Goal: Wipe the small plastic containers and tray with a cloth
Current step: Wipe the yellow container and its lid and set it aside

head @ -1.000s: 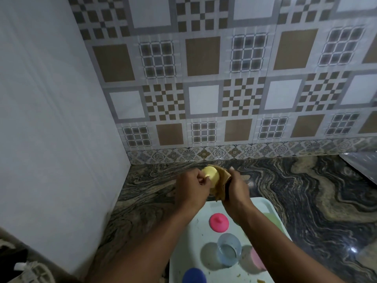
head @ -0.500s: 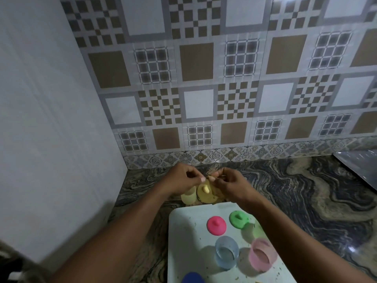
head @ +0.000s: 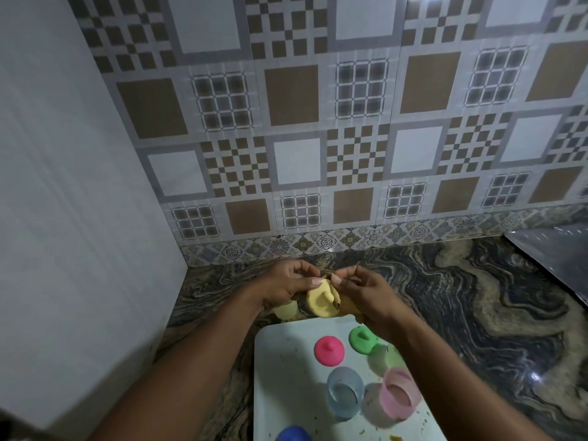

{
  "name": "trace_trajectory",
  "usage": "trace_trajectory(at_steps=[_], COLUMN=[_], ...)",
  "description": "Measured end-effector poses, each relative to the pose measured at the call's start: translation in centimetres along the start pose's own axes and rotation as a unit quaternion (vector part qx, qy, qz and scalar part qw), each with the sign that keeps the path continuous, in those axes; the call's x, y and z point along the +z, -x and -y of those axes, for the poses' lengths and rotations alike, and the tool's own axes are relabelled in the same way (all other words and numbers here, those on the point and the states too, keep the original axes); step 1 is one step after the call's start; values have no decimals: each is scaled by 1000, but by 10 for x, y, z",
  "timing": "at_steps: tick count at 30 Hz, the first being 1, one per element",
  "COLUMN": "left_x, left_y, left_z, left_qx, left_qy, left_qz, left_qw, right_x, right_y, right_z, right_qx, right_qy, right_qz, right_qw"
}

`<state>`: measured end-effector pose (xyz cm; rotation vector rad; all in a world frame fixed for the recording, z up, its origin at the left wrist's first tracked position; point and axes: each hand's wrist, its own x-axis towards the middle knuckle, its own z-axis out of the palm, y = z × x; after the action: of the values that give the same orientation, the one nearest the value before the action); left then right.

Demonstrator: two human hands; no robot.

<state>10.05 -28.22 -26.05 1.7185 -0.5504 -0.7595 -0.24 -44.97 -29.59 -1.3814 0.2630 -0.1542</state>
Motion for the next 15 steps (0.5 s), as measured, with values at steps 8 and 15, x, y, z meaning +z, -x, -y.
trace_trajectory(at_steps=[8, 15], left_x=[-10, 0], left_y=[-2, -13], left_z=[0, 1], left_qx=[-91, 49], left_qy=[-99, 19], left_qz=[77, -51], left_qw=[988, 997], right_x=[5, 4], right_y=[3, 4], right_z=[5, 3], right_qx=[9, -19], right_qy=[42, -139], right_qz=[21, -37], right_qw=[999, 989])
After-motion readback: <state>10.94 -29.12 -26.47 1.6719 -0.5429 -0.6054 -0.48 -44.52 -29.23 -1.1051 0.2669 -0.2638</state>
